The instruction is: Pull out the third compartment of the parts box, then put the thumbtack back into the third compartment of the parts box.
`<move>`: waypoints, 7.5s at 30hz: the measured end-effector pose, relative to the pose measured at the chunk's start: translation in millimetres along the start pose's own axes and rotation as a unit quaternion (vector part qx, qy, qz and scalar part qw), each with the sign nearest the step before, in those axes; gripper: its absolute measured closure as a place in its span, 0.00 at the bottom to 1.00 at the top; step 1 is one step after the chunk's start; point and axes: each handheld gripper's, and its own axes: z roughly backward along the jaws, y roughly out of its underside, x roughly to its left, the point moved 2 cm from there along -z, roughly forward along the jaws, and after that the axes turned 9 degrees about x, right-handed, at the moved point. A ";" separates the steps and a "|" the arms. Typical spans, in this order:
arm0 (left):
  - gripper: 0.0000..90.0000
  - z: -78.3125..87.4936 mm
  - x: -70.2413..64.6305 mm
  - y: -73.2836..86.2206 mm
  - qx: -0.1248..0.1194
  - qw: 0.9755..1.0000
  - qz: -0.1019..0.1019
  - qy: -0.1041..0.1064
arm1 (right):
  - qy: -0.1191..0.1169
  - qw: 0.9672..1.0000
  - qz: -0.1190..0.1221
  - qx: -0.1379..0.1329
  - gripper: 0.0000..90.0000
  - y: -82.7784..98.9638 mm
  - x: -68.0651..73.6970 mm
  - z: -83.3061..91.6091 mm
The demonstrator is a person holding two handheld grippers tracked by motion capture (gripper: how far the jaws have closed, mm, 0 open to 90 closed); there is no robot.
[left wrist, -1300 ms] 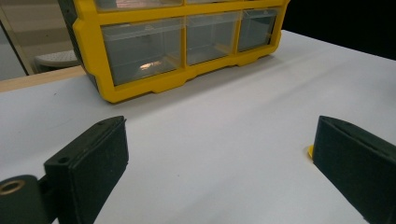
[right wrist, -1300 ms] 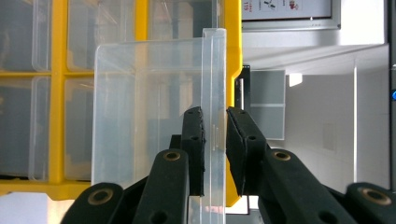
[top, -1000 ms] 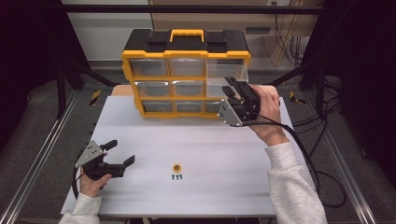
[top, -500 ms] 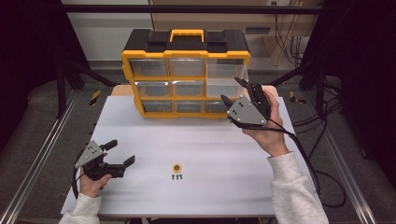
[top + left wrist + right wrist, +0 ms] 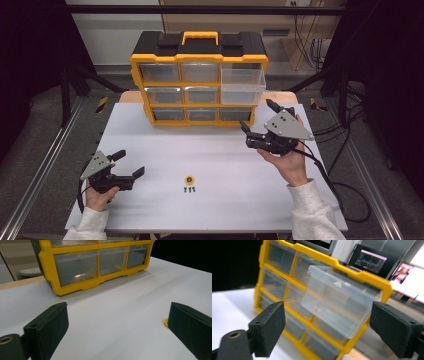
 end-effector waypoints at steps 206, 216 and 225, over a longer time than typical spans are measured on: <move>0.03 -3.0 -1.9 1.5 0.008 1.000 -0.001 -0.001 | -0.178 0.970 -0.113 0.122 0.96 19.5 38.0 -12.9; 0.03 -2.9 -1.8 1.4 0.008 1.000 -0.001 -0.002 | -0.160 0.975 -0.113 0.101 0.96 -6.7 18.5 -6.7; 0.03 -2.9 -1.9 1.4 0.009 1.000 -0.001 -0.002 | -0.143 0.979 -0.112 0.087 0.96 -30.9 4.2 -3.5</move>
